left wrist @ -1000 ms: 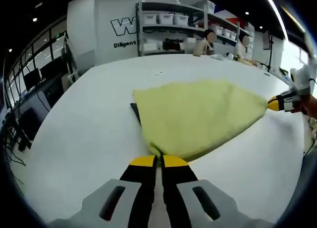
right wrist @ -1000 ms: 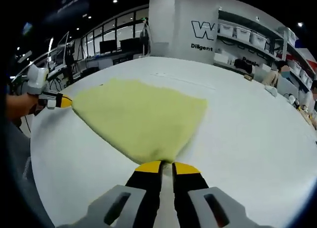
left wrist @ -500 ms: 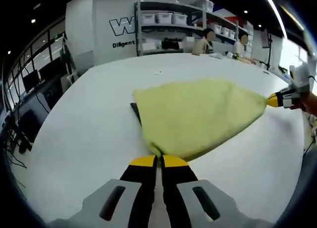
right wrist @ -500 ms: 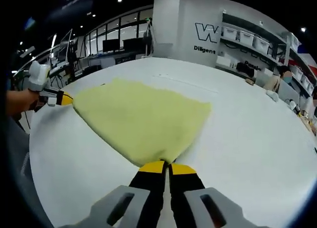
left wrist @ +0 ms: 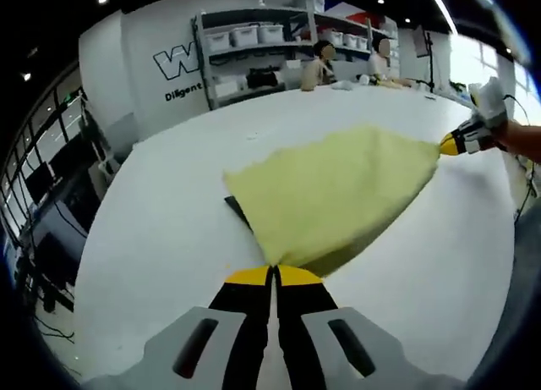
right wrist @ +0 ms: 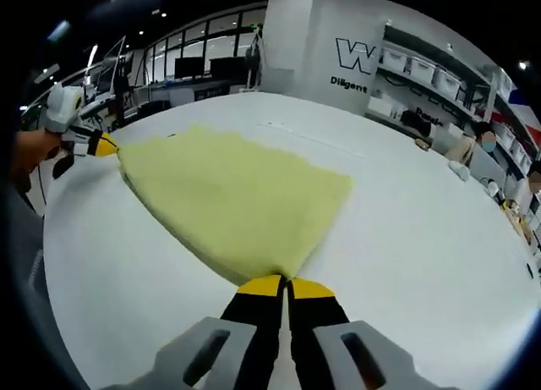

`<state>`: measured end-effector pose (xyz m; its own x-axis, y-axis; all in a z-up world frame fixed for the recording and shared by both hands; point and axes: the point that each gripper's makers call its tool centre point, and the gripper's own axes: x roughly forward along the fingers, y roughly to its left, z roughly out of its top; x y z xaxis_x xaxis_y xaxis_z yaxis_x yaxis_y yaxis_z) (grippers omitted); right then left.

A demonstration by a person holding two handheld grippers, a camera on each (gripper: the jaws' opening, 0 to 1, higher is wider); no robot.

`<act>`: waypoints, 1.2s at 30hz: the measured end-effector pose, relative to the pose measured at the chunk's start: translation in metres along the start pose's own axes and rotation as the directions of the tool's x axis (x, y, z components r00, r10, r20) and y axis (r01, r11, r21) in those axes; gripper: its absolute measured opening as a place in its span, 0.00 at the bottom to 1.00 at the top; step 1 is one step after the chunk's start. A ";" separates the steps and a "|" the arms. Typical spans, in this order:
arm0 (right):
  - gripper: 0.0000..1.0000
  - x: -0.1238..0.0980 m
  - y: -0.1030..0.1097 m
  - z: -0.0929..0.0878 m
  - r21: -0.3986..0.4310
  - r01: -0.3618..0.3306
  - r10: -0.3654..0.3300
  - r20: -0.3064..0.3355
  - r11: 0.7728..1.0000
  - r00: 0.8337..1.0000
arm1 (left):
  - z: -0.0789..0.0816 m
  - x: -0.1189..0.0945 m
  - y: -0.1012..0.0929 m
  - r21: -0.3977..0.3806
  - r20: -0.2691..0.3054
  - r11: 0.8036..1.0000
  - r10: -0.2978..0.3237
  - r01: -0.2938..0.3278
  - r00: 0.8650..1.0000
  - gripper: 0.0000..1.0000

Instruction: Fold the garment on the visible template until the final outline fits inside the template.

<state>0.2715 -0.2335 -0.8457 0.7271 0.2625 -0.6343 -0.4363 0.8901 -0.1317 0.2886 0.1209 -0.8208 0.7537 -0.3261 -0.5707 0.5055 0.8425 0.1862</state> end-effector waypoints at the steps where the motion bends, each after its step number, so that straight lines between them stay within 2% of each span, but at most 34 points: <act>1: 0.00 0.000 -0.001 0.001 -0.015 0.009 -0.009 -0.005 1.000 1.000 | 0.004 -0.001 -0.001 0.038 0.014 0.999 -0.006 0.006 1.000 0.00; 3: 0.00 -0.002 -0.001 0.005 -0.059 0.022 -0.022 0.002 0.998 1.000 | 0.013 -0.003 0.000 0.106 0.061 0.994 -0.004 -0.003 0.998 0.00; 4: 0.00 -0.002 0.000 0.005 -0.061 0.022 -0.022 0.000 0.998 1.000 | 0.012 -0.003 -0.002 0.111 0.055 0.994 -0.013 0.007 0.998 0.00; 5: 0.00 -0.002 0.001 0.004 -0.060 0.016 -0.017 -0.004 0.998 1.000 | 0.004 -0.003 -0.005 0.114 0.025 0.993 -0.030 0.026 0.999 0.00; 7: 0.00 0.000 0.005 -0.009 -0.052 -0.010 0.007 -0.064 0.999 0.998 | -0.007 -0.001 -0.008 0.093 -0.005 0.994 -0.052 0.052 0.999 0.00; 10: 0.00 0.001 0.002 -0.014 -0.039 -0.006 0.003 -0.071 0.999 0.997 | -0.026 -0.002 -0.013 0.079 -0.063 0.994 -0.074 0.079 0.995 0.00; 11: 0.00 0.001 0.002 -0.015 -0.026 -0.010 0.008 -0.072 1.000 0.997 | -0.033 -0.001 -0.018 0.048 -0.081 0.994 -0.095 0.099 0.992 0.00; 13: 0.00 0.000 0.003 -0.015 -0.025 -0.013 0.011 -0.082 1.000 0.997 | -0.041 0.001 -0.020 0.051 -0.104 0.994 -0.093 0.098 0.990 0.00; 17: 0.00 -0.001 0.003 -0.016 -0.022 -0.015 0.013 -0.096 1.000 0.995 | -0.044 0.000 -0.022 0.018 -0.117 0.996 -0.086 0.089 0.989 0.00; 25: 0.00 -0.013 0.020 -0.025 -0.071 -0.040 0.031 -0.127 0.997 0.991 | -0.050 -0.011 -0.023 -0.016 -0.150 0.996 -0.085 0.084 0.985 0.00; 36: 0.00 -0.036 0.035 -0.041 -0.067 -0.043 0.031 -0.161 0.997 0.987 | -0.064 -0.033 -0.037 -0.013 -0.193 0.994 -0.106 0.106 0.976 0.00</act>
<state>0.2087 -0.2268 -0.8588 0.6185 0.2269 -0.7523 -0.5015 0.8511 -0.1556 0.2181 0.1276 -0.8598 0.6007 -0.3249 -0.7305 0.5767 0.8089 0.1144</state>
